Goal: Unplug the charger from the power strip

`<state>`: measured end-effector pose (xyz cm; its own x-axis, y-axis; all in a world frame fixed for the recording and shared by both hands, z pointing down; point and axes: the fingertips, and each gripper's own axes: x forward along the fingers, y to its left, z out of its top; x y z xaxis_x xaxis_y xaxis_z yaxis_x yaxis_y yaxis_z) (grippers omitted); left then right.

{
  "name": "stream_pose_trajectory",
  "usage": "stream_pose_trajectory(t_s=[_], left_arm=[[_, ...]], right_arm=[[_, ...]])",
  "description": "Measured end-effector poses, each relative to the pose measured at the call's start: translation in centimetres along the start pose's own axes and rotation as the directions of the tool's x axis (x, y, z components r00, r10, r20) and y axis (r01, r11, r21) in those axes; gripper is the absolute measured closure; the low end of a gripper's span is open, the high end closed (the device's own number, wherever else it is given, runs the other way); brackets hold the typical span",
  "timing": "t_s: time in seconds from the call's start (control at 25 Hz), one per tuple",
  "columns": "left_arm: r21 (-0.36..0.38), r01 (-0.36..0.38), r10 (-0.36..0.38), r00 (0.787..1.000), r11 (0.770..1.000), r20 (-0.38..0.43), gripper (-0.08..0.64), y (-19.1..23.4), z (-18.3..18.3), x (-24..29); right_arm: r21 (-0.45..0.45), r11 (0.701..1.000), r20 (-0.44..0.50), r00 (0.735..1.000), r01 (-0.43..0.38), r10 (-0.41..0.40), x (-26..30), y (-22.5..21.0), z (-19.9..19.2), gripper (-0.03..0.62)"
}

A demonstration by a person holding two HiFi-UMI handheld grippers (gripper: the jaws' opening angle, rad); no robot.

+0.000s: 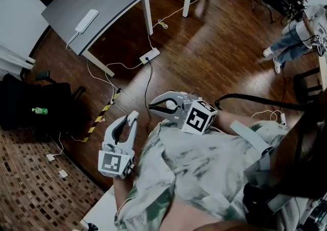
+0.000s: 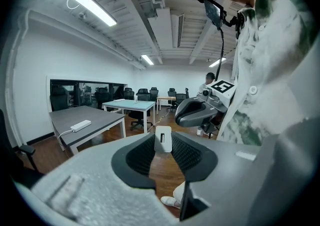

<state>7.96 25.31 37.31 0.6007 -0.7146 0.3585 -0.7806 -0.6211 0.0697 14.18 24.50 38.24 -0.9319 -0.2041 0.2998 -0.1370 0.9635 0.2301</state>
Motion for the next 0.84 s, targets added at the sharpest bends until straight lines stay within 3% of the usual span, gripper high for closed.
stream_pose_trajectory(t_s=[0.84], left_arm=[[-0.002,0.037,-0.037,0.999,0.999,0.005,0.451,-0.4,0.1,3.5]], right_arm=[[0.047,0.999,-0.026,1.000,0.008,-0.007,-1.2,-1.9,-2.3,0.578]])
